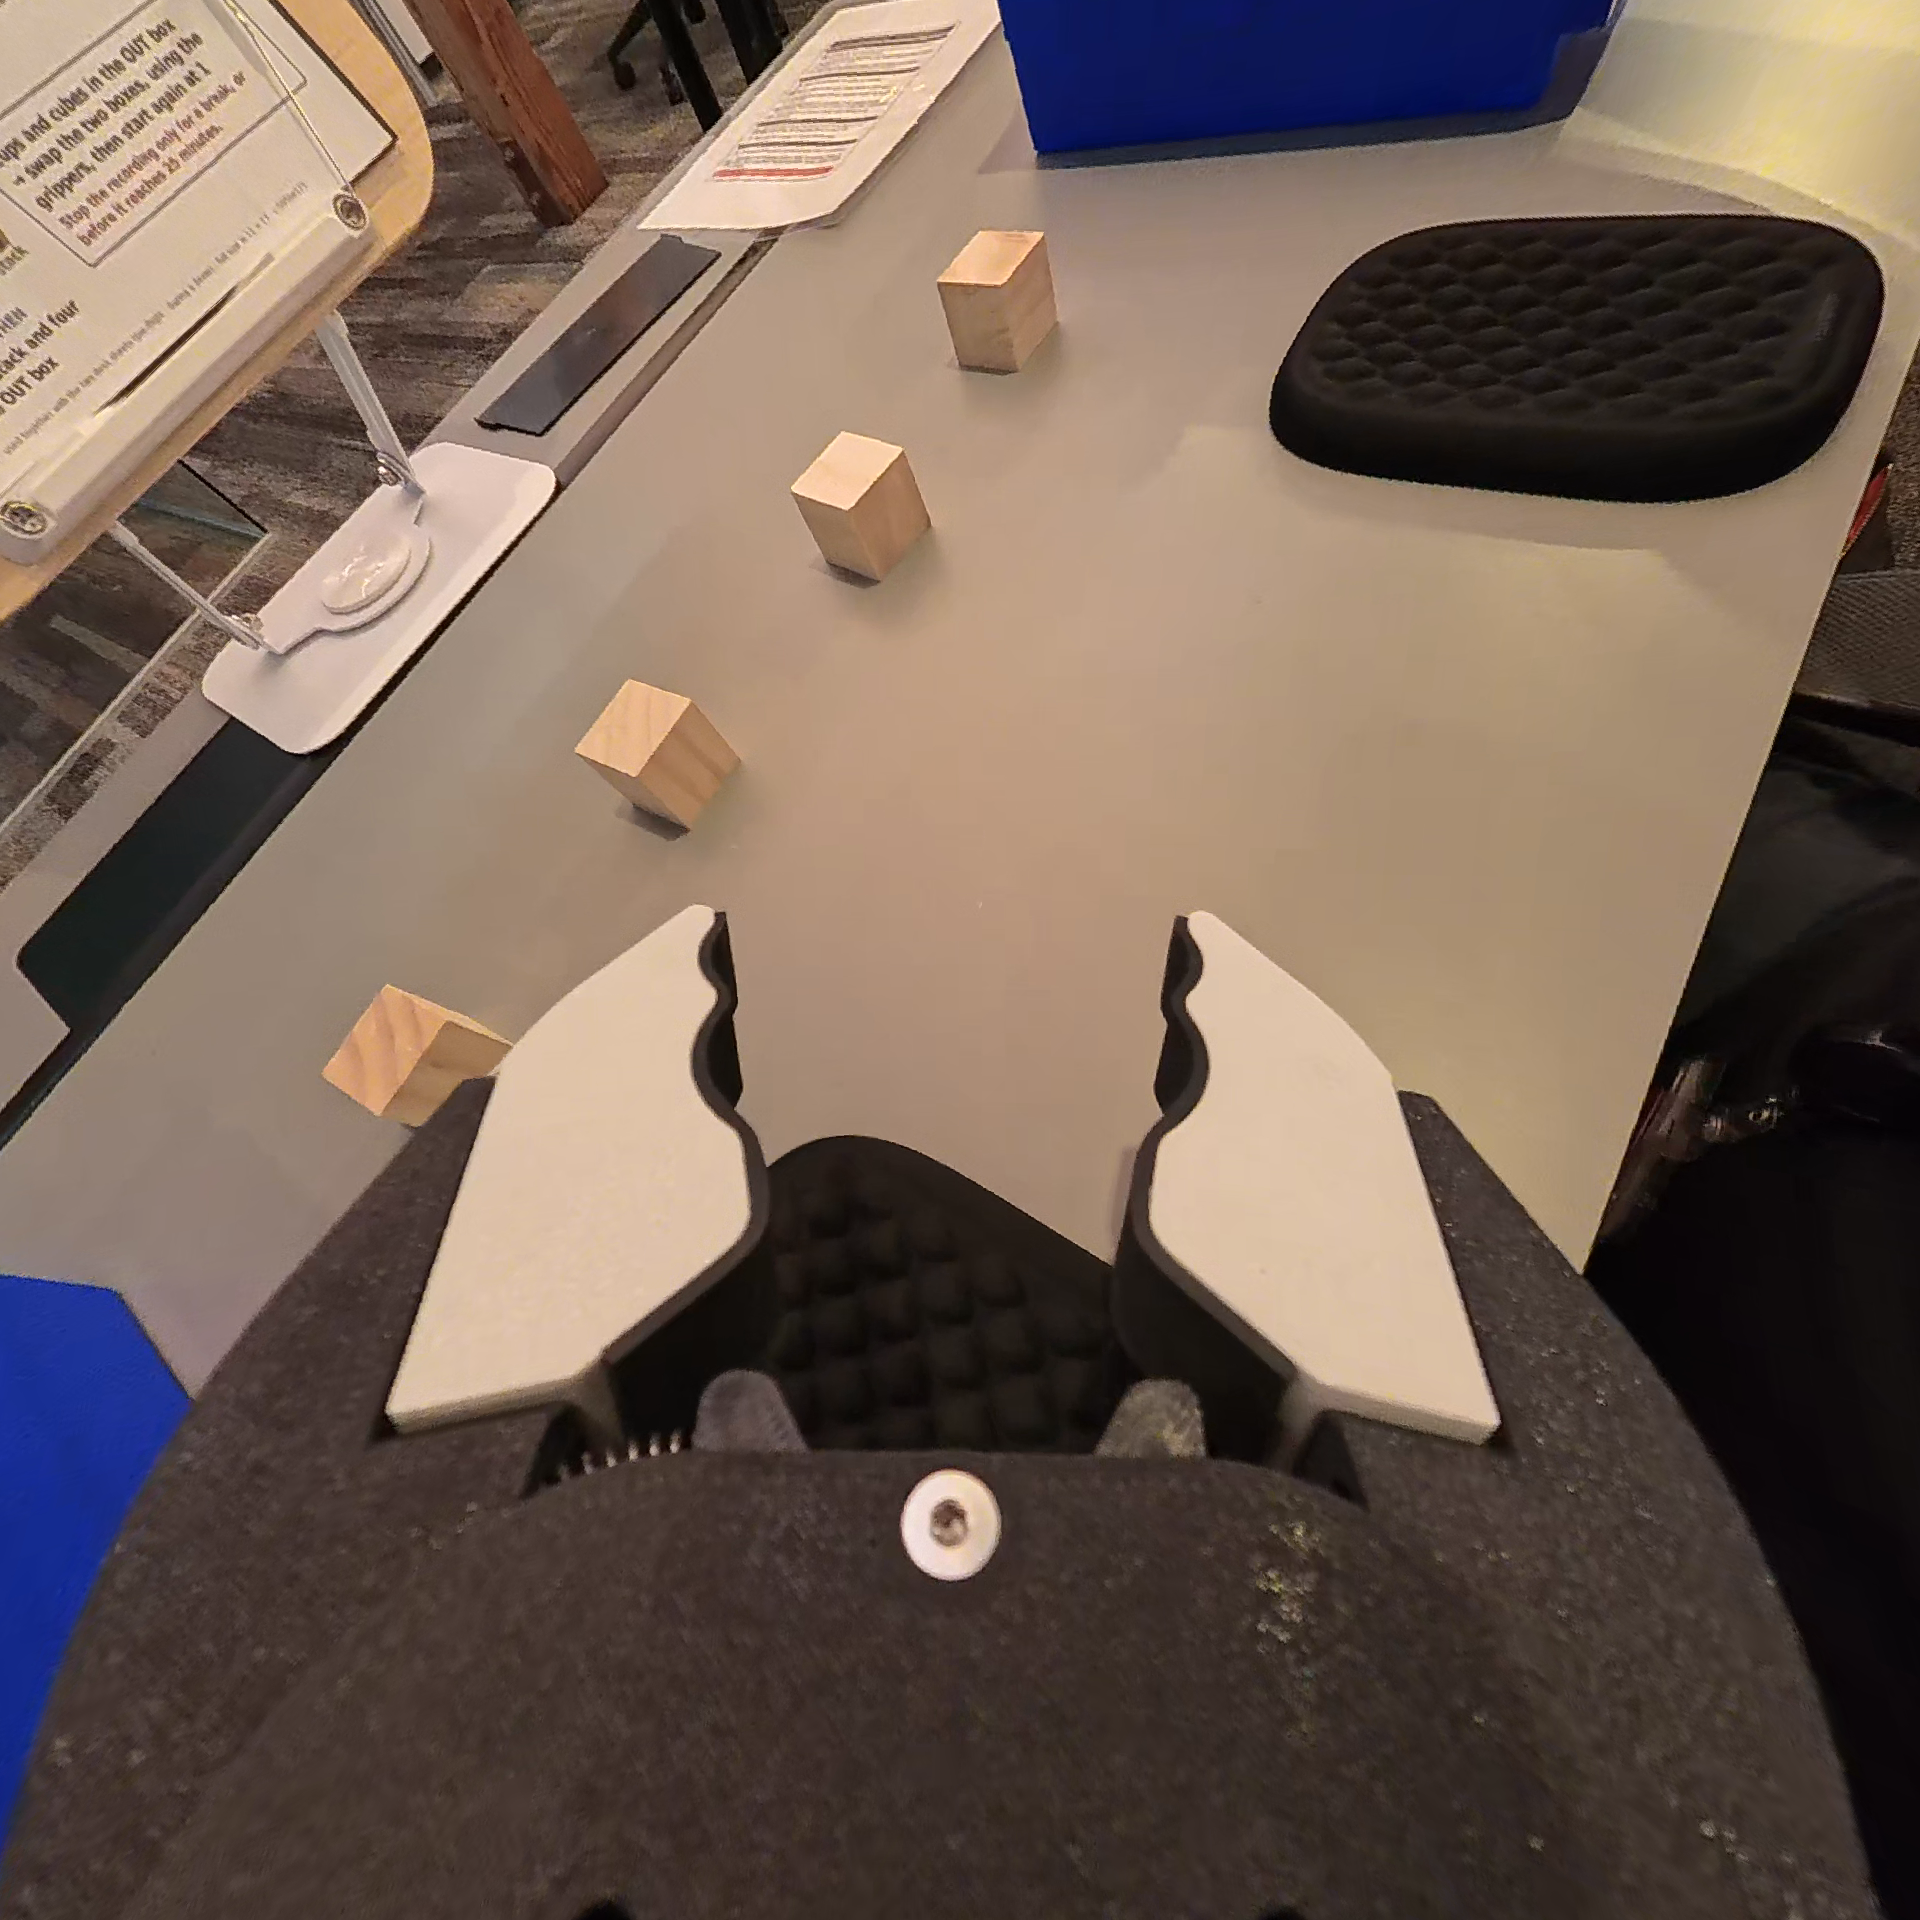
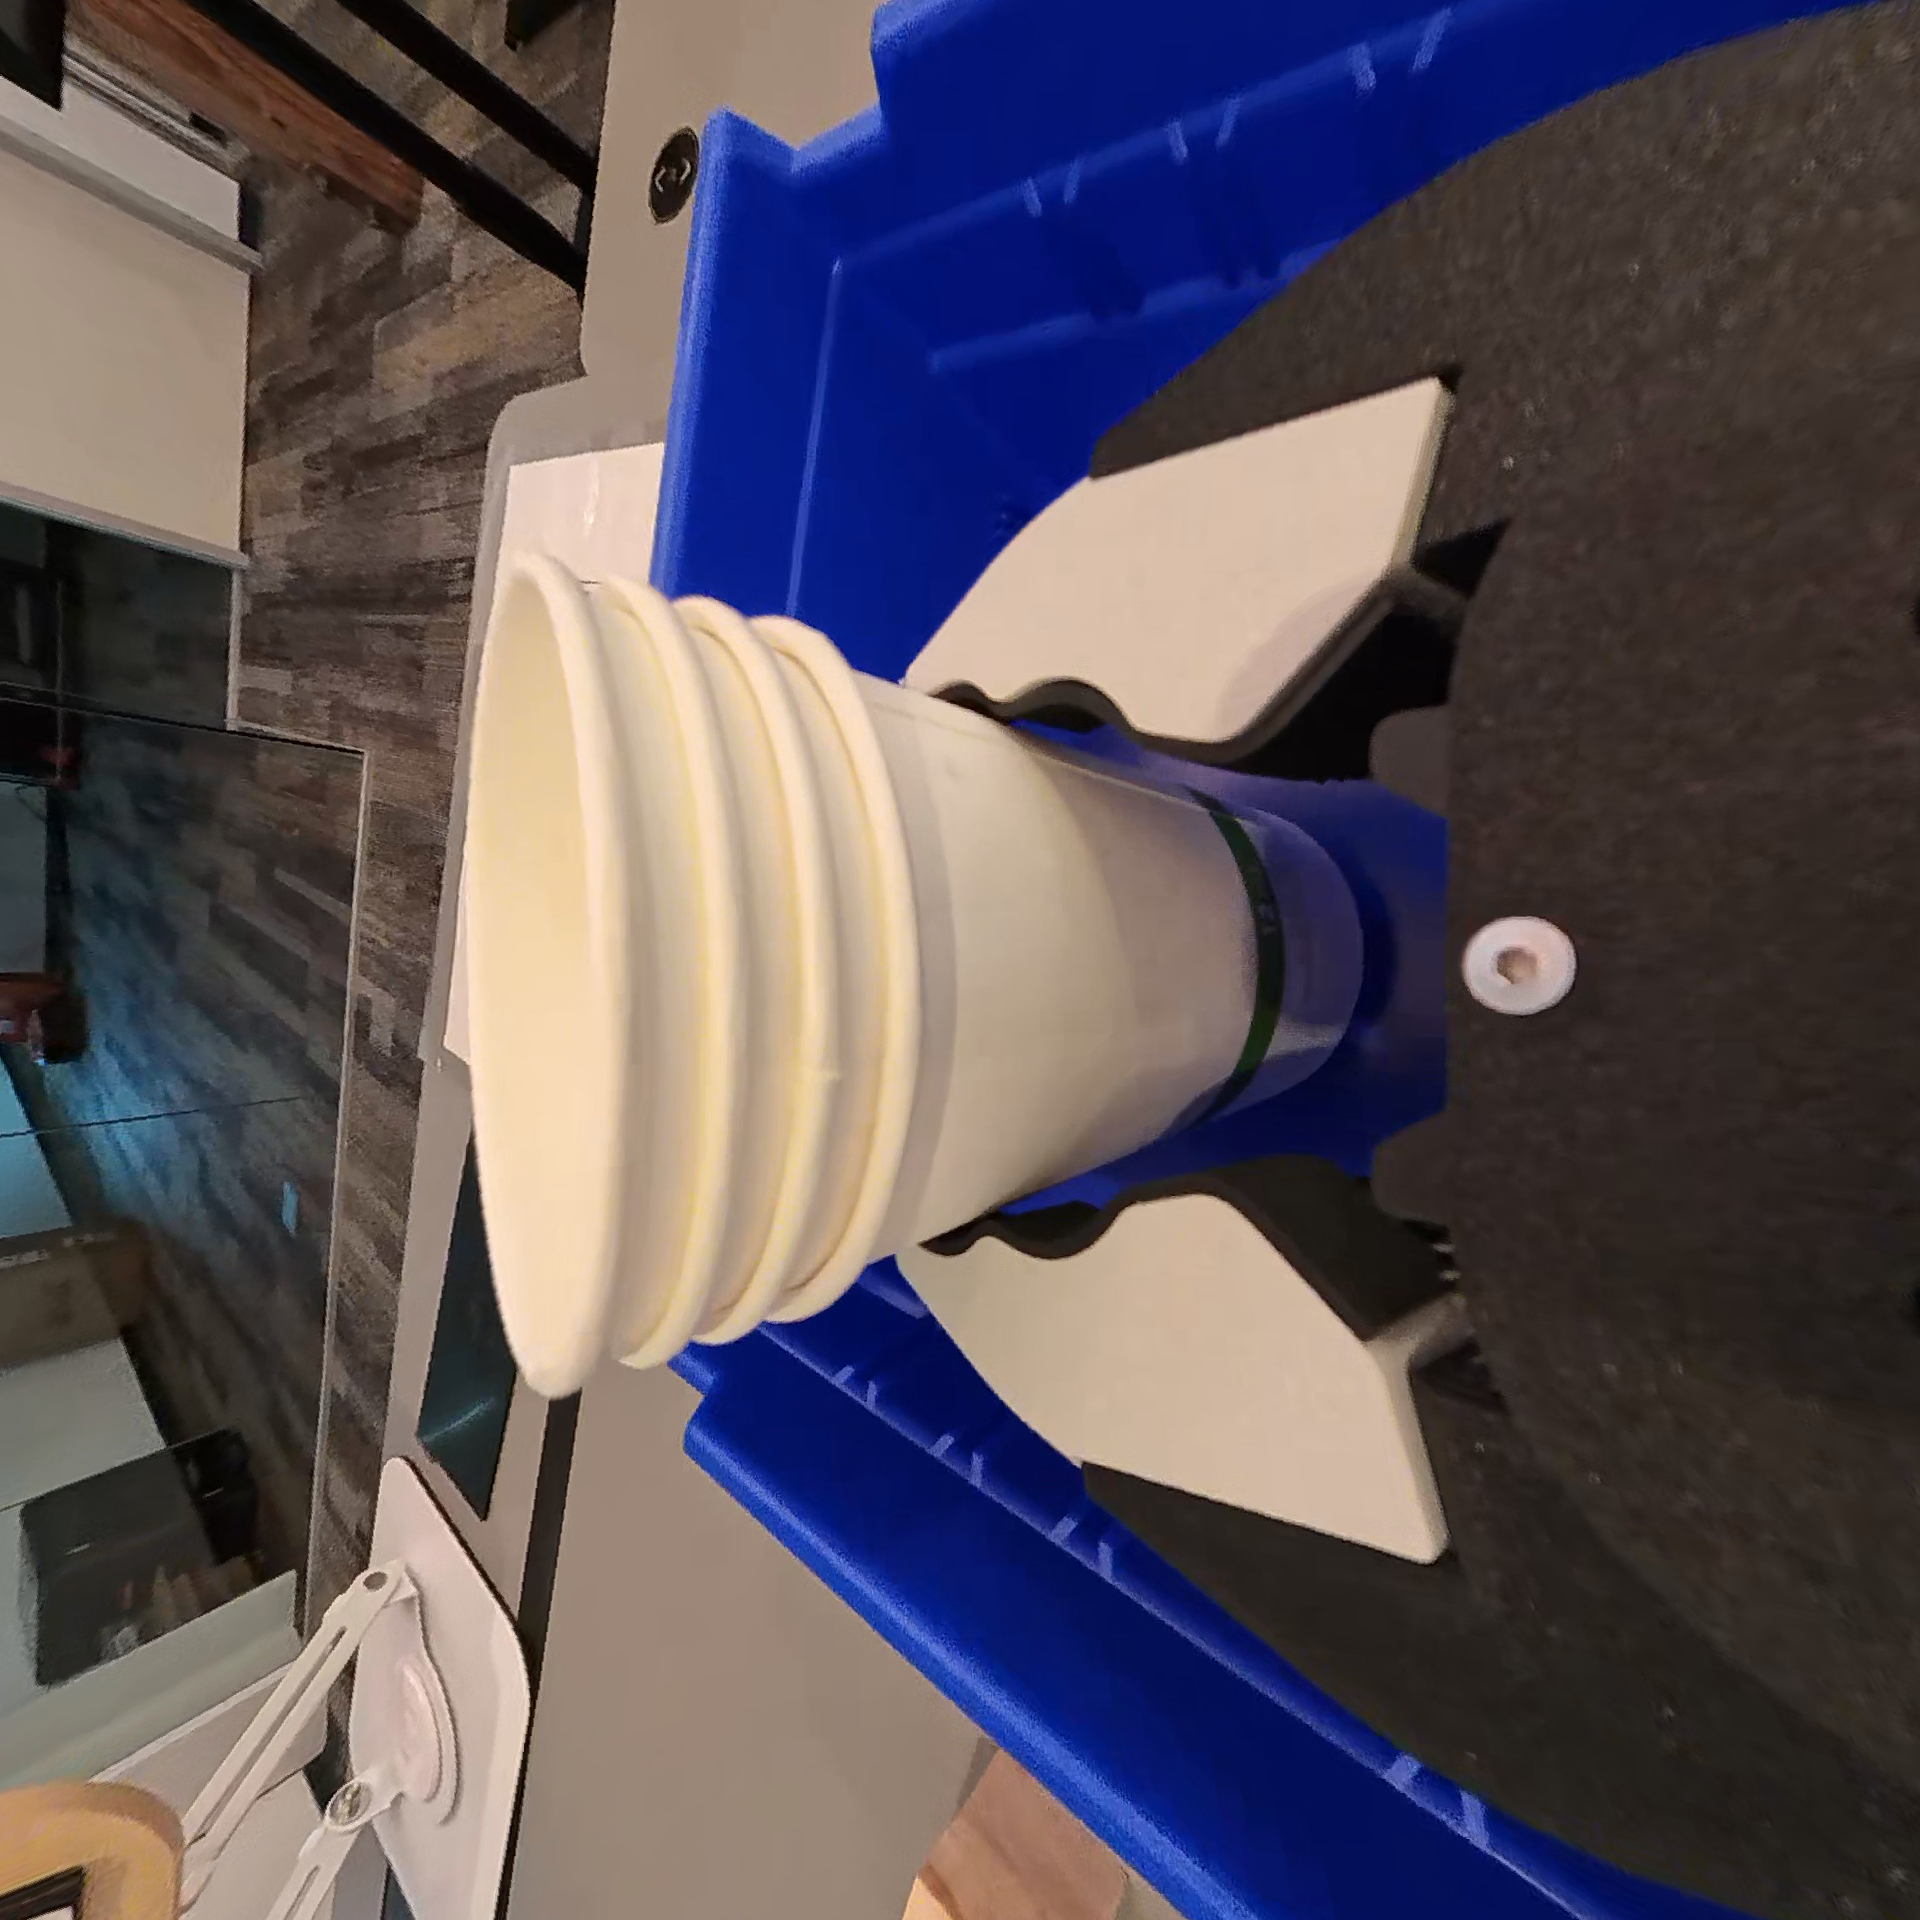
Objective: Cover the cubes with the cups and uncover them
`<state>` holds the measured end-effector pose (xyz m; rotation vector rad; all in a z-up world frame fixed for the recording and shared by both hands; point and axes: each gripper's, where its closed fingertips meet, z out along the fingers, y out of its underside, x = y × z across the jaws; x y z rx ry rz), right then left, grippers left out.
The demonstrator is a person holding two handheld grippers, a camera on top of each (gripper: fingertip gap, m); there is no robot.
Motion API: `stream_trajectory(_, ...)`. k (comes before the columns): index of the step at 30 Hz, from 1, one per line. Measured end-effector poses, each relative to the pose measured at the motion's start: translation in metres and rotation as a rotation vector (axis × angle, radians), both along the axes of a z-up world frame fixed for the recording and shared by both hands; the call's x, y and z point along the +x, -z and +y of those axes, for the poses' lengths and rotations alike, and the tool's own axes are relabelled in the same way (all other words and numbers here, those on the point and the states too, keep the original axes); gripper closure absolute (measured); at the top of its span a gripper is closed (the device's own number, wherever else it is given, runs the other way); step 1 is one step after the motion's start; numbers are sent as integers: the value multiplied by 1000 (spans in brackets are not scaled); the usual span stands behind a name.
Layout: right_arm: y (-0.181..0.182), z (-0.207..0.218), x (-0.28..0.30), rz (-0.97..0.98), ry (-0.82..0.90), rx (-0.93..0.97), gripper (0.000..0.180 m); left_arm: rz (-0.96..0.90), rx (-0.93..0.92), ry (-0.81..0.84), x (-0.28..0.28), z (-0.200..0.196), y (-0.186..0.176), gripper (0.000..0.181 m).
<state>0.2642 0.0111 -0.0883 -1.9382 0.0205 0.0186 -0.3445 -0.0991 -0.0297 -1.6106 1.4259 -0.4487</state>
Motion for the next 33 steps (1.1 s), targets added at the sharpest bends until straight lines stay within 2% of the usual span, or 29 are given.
stream_trajectory(18,15,-30,0,14,-31,-149,89,6,18,28,2,-6,-2,102)
stream_trajectory(33,15,-21,3,1,-8,-103,90,20,39,25,-2,-15,-7,103)
